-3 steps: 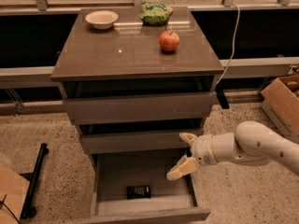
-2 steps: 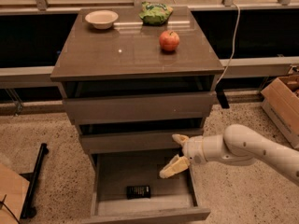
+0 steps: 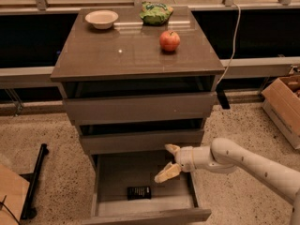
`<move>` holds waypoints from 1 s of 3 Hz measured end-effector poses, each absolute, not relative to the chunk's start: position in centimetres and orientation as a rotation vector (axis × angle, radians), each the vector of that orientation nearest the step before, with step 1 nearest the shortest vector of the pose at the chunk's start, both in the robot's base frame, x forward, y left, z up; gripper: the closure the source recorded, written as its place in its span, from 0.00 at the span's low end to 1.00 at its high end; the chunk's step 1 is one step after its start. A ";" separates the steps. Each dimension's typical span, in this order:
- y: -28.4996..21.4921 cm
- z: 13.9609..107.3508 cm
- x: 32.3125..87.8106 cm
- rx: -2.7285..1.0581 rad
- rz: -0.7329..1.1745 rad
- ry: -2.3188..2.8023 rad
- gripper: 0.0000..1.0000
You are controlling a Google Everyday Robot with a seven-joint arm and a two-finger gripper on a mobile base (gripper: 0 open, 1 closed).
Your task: Pick rxbar chocolate from bottom drawer and place on counter
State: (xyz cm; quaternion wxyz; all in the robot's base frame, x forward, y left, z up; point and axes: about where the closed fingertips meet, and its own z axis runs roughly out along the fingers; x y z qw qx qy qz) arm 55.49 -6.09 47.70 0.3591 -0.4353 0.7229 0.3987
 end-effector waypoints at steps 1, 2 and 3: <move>-5.8 46.6 55.5 -1.109 1.048 1.866 0.00; -4.9 45.1 55.5 -1.100 1.083 1.878 0.00; -3.5 41.4 55.5 -1.137 1.134 1.902 0.00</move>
Offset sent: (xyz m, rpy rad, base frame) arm -0.0016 0.0238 -0.0654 0.0535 0.1117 0.0063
